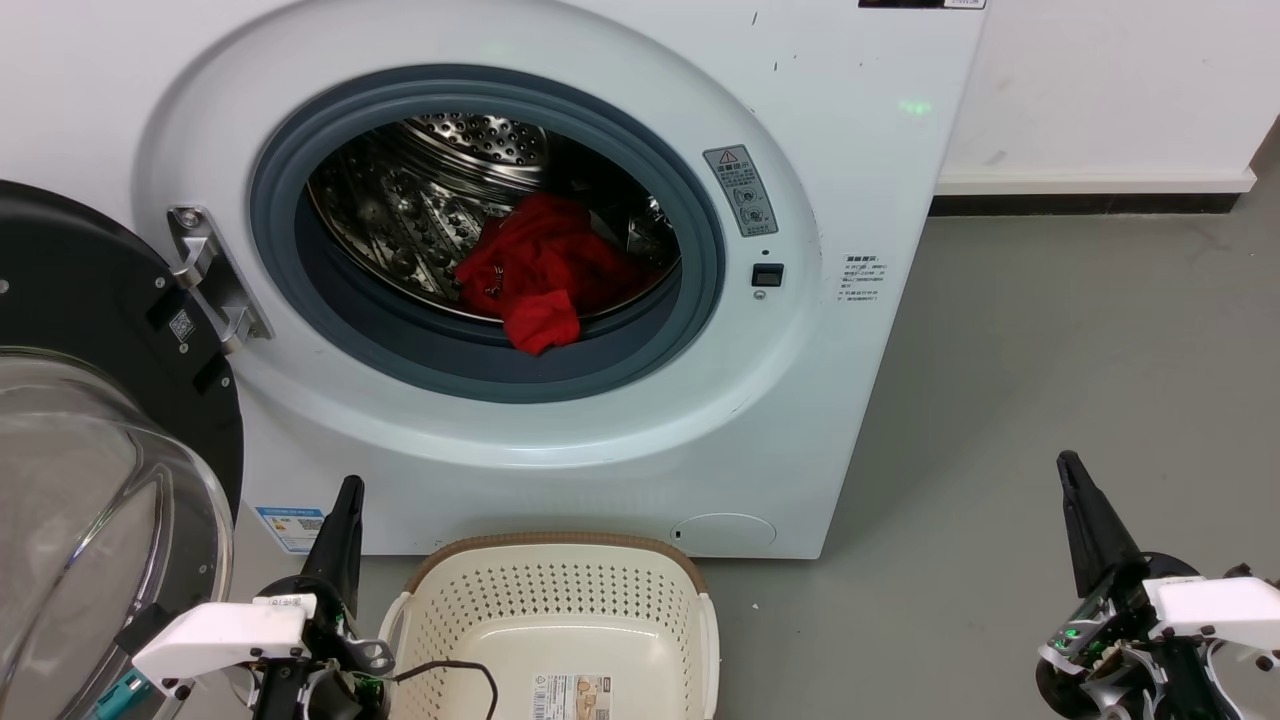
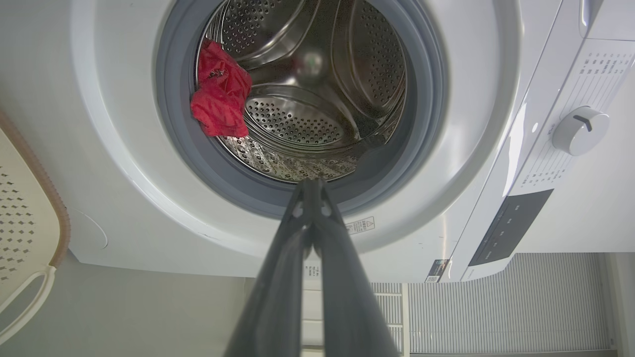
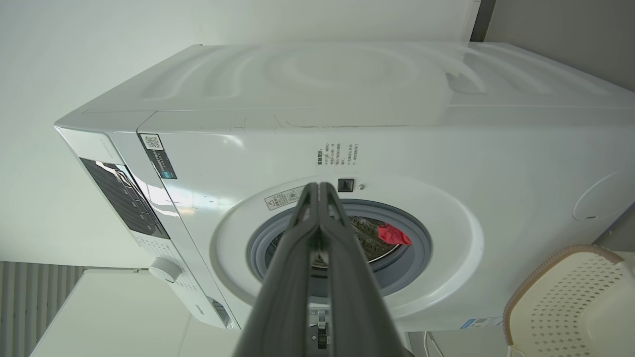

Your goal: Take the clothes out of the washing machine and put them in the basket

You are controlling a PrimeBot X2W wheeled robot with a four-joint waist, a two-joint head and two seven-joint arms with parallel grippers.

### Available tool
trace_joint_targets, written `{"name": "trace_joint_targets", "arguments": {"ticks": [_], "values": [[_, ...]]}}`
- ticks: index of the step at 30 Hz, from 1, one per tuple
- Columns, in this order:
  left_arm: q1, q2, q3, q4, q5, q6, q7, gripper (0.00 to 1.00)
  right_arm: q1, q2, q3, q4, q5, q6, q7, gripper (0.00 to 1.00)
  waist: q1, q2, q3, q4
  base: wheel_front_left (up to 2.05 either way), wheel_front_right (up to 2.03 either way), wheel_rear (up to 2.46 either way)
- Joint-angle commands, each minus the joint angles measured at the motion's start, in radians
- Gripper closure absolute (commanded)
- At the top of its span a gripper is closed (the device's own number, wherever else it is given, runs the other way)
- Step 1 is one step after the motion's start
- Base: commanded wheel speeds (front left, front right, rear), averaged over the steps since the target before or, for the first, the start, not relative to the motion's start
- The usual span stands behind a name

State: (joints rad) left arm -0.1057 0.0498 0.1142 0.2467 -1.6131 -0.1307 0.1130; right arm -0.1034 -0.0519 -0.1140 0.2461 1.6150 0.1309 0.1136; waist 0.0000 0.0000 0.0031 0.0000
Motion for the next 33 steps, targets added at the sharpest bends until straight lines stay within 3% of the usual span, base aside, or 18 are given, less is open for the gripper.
{"name": "trace_joint_targets", "arguments": {"ticks": [1, 33], "values": [[-0.008, 0.000, 0.001, 0.000, 0.000, -0.003, 0.003, 1.00, -0.012, 0.002, 0.000, 0.001, -0.004, 0.000, 0.000, 1.00, 0.0000, 0.0000, 0.000, 0.000, 0.00, 0.00, 0.00], [-0.008, 0.000, 0.001, 0.000, 0.000, -0.003, 0.003, 1.00, -0.012, 0.002, 0.001, 0.001, -0.004, 0.000, 0.000, 1.00, 0.0000, 0.0000, 0.000, 0.000, 0.00, 0.00, 0.00]]}}
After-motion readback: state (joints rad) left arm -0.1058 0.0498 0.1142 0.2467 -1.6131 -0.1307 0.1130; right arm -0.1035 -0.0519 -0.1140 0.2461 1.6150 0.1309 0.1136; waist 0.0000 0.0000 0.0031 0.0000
